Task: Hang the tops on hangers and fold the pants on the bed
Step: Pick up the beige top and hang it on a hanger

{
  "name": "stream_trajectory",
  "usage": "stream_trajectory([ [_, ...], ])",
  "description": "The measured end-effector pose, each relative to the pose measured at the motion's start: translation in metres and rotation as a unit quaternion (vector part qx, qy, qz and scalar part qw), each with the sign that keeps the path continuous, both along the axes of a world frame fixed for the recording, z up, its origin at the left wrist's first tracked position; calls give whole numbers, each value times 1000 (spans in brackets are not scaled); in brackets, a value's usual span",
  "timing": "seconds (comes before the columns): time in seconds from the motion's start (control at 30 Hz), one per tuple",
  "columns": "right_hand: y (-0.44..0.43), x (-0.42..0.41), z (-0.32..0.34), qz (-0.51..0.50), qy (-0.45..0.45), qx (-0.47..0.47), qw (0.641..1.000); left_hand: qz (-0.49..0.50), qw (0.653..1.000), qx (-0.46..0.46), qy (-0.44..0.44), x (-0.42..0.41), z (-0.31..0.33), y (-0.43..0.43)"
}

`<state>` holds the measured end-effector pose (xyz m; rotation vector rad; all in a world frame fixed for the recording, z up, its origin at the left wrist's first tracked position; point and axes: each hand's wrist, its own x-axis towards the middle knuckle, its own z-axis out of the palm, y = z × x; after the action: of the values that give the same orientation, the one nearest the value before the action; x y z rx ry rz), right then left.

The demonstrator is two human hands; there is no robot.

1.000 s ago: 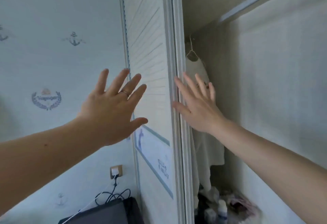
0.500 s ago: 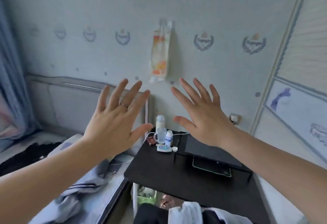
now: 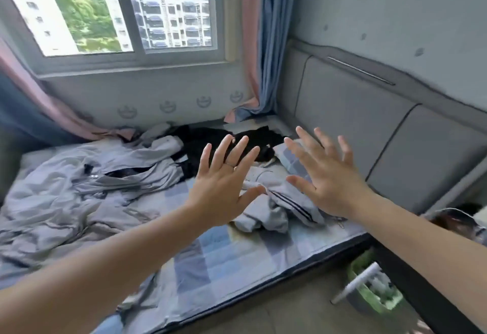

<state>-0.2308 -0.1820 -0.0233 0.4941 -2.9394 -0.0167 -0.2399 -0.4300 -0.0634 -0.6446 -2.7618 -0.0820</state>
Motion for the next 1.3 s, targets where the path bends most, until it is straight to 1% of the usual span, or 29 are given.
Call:
stream_trajectory([
  [0.13,-44,-72,-44,50,-54,-24,997,107,992,4,-61,-30,-50,-49],
  [0.23,-78,-108,-74,91,-90,-33,991,193,976,16,-104,-40,-82,-86],
  [0.4,-158,-149,-123,180,-157,-1,971,319,928,78,-175,-32,-126,-156],
  [0.57,-244,-162,-165,228,-187,18,955,391,888,125,-205,-12,-164,-233],
  [0.67,-296,-167,-191,230,-205,32,951,406,873,136,-232,-4,-188,-290],
  [0.8,-363,-170,-223,202,-234,47,950,415,856,135,-279,2,-216,-370],
  [0.87,-395,-170,-241,198,-243,69,947,408,850,136,-305,2,-233,-404],
  [1.0,-444,-172,-290,187,-290,112,932,382,832,141,-377,-4,-277,-456],
  [1.1,-468,-172,-340,178,-323,147,918,359,822,128,-422,-9,-322,-477],
  [1.17,-480,-171,-386,173,-345,159,909,344,816,128,-447,-12,-360,-484],
  [1.3,-503,-175,-484,168,-393,175,887,344,775,166,-503,-25,-449,-491],
])
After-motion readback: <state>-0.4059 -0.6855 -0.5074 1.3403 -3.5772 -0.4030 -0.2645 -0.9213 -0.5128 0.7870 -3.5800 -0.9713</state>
